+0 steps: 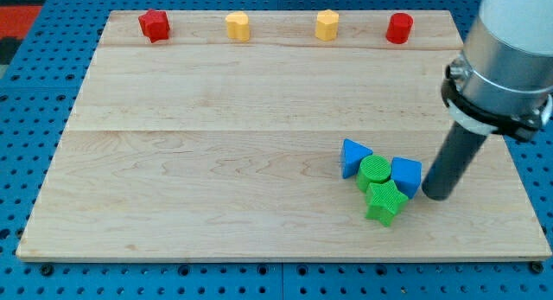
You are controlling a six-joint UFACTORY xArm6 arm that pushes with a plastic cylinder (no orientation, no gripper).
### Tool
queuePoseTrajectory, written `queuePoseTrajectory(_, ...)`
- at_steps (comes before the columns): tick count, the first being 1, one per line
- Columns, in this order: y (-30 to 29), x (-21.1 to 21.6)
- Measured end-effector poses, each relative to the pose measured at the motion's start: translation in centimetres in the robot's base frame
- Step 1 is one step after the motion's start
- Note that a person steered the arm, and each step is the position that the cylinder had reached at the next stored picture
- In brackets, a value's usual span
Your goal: Separate blue cube from green blocks
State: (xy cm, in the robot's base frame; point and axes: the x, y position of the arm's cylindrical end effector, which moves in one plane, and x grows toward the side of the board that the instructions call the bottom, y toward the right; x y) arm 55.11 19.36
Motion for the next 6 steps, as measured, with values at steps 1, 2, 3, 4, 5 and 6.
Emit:
queuePoseTrajectory(1,-0.8,4.1)
queuePoseTrajectory(2,-4.7,1.2)
queuePoseTrajectory(3,-5.8,-2.6)
queuePoseTrajectory(4,-5.8,-3.2)
queuePoseTrajectory(5,-4.0,-4.9)
queuePoseTrajectory(6,-4.2,-2.0)
